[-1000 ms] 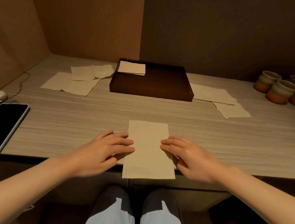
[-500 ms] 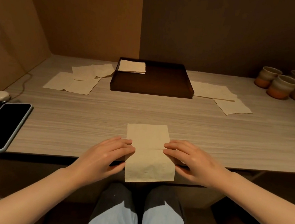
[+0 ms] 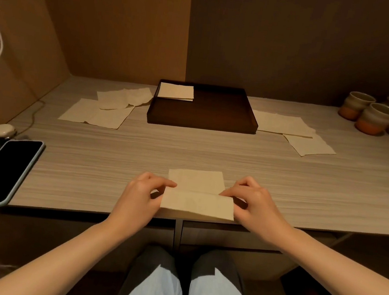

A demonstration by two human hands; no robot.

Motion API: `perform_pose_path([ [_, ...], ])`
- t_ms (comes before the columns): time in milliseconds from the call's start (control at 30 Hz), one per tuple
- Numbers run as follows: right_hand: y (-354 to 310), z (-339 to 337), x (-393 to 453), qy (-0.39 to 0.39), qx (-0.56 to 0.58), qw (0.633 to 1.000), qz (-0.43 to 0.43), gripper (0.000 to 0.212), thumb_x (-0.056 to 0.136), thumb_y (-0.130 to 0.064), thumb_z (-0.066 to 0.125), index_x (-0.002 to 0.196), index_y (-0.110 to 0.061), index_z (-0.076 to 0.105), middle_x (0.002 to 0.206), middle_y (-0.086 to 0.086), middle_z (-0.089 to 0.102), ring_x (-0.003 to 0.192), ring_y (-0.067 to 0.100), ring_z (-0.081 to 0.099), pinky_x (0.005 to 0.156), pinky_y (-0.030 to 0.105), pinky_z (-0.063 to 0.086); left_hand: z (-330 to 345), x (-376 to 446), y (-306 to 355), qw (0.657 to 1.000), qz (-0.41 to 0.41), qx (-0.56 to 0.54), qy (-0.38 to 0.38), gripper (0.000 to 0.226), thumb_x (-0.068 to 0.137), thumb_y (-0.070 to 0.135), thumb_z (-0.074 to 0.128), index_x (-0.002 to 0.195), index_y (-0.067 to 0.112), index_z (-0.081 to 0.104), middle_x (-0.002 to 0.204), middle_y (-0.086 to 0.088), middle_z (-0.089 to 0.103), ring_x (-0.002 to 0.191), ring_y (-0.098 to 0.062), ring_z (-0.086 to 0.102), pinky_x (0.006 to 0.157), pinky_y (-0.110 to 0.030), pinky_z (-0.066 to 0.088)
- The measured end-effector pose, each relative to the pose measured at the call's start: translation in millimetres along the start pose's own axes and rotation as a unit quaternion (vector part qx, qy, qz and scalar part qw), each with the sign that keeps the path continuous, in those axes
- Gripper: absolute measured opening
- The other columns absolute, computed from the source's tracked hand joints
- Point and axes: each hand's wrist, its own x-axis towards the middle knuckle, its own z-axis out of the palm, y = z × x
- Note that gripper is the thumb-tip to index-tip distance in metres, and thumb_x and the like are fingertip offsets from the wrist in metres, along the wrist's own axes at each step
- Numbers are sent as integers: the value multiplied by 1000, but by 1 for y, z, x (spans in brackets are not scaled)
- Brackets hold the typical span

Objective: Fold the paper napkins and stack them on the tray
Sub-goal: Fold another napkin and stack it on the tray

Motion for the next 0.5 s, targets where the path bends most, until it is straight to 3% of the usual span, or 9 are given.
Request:
perform_pose_path([
  [67,-4,2,8,17,34,997,63,14,87,-31,65,93,-25,76,85,-7,61,85,3,53,69,17,38,2,3,3,999,-33,19,9,31,86,8,67,105,31,70,97,8,61,94,-3,55,82,-8,39],
  [133,-8,3,18,26,56,991,118,19,90,-24,64,76,-13,72,69,2,63,69,10,54,63,24,41,4,9,8,998,-53,17,28,24,85,8,66,92,29,74,88,9,66,87,-4,58,75,-2,34],
  [200,-13,2,27,21,86,982,169,29,90,-28,65,70,-8,68,63,3,63,62,14,57,61,29,45,6,11,16,996,-66,1,52,16,85,16,66,72,24,71,63,10,65,73,-4,59,73,-13,36],
  [233,-15,1,30,17,96,978,185,32,90,-32,65,69,-8,67,62,1,62,62,13,57,60,26,46,7,11,18,995,-70,1,65,13,85,21,67,73,21,70,56,9,63,70,-4,58,75,-20,39],
  [267,-16,2,32,11,100,976,196,34,90,-34,66,69,-7,67,62,-1,62,62,12,58,60,25,45,9,11,21,995,-70,10,74,8,85,26,68,84,19,72,55,8,62,71,-3,58,80,-26,42],
  [333,-19,3,35,3,93,973,212,34,89,-33,66,73,-3,67,63,1,60,61,12,57,58,23,43,11,11,19,993,-80,24,78,31,84,31,69,110,15,70,57,10,64,75,-1,59,91,-34,45],
  [400,-22,5,37,-3,85,971,224,34,89,-32,67,73,-1,65,63,3,58,60,13,56,57,24,43,11,11,15,994,-85,18,69,42,83,34,69,121,17,64,57,11,66,81,-4,62,99,-40,43],
  [500,-23,7,40,-9,75,968,237,30,88,-31,67,72,-6,62,65,5,58,63,15,56,60,29,44,11,10,12,994,-81,11,71,49,82,36,70,127,18,60,57,11,64,88,-8,60,98,-44,43],
])
